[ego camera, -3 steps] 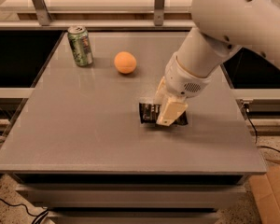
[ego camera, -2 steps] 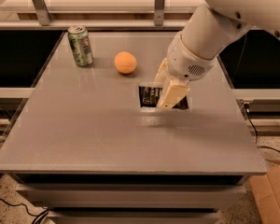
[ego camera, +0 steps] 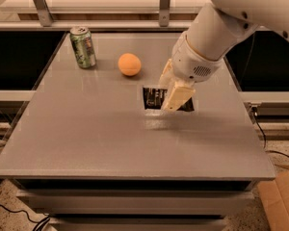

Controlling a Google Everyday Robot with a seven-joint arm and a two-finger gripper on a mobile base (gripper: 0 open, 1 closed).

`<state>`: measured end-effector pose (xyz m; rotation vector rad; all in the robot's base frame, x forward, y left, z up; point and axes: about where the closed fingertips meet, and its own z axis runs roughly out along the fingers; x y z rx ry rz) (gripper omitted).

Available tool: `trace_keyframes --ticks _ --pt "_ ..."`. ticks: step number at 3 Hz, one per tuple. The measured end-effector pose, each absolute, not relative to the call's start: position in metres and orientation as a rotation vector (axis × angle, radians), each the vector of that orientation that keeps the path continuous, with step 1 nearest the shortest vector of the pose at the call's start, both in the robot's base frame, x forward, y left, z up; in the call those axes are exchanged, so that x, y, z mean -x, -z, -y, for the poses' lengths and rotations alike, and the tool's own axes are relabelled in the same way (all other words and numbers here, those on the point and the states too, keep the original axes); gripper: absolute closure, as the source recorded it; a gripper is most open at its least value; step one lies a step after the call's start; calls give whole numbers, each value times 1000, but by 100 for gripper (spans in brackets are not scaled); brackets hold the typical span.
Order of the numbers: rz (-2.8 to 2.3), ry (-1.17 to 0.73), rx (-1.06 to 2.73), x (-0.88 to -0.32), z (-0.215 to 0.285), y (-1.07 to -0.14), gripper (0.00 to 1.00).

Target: Move rxbar chocolate near orange

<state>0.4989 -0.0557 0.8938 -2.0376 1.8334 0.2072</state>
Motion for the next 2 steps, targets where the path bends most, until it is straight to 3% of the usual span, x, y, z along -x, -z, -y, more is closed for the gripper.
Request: trace_keyframes --ticks 2 --pt "-1783 -191 2102 -554 37 -888 100"
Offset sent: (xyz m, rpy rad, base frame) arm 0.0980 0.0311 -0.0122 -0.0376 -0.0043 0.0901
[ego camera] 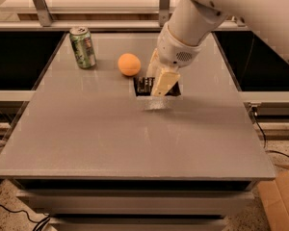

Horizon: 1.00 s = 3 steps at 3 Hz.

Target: Move rxbar chocolate near orange

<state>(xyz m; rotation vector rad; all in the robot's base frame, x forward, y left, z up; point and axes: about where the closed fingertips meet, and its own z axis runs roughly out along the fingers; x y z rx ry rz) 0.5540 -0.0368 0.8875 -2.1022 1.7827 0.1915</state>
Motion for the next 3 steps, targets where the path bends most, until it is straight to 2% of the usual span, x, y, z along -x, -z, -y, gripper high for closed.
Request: trace_keyframes --ticks 3 --pt "-1825 -190 2083 -633 36 -870 100"
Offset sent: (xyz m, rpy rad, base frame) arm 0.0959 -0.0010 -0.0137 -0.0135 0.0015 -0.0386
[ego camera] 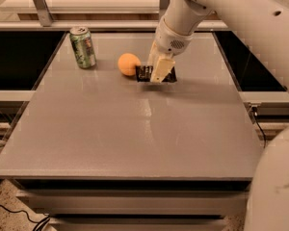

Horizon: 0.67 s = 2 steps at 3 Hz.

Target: Move rxbar chocolate near orange

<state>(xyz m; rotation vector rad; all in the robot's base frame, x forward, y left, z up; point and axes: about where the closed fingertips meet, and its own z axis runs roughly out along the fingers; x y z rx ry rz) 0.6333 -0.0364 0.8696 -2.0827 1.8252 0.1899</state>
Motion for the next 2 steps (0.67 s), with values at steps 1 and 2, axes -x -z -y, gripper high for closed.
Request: trace_keyframes --ticks 1,2 --pt "-1842 -197 2072 -643 41 -865 100" --pt "-1856 -214 2062 -647 45 -863 83"
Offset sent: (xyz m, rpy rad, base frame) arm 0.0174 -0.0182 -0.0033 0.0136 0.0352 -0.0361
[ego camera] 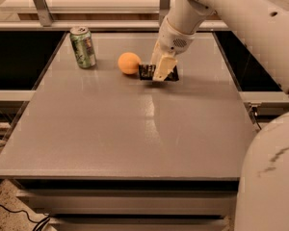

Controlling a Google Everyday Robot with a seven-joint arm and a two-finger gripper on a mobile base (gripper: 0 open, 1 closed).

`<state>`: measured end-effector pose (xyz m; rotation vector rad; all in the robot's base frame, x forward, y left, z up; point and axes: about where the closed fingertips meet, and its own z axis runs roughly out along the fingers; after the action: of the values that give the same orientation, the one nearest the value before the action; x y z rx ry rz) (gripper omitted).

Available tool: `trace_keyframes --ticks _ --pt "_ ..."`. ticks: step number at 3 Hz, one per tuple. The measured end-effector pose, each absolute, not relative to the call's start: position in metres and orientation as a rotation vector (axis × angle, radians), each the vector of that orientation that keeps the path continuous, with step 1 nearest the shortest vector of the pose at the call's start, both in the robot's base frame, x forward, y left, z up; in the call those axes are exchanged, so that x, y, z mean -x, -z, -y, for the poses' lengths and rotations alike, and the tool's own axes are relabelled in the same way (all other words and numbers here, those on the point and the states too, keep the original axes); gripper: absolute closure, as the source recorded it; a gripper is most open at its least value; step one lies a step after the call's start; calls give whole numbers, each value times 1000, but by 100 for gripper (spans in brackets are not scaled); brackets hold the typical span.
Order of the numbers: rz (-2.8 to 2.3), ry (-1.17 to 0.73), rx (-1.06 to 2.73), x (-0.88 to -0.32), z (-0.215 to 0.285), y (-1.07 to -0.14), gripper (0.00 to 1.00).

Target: Move rxbar chocolate near orange

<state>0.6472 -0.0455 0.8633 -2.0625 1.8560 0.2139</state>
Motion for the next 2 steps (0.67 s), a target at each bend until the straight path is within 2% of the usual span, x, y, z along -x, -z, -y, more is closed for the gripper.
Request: trace_keyframes --ticks 2 --pt "-1860 -229 2055 -653 49 -866 36"
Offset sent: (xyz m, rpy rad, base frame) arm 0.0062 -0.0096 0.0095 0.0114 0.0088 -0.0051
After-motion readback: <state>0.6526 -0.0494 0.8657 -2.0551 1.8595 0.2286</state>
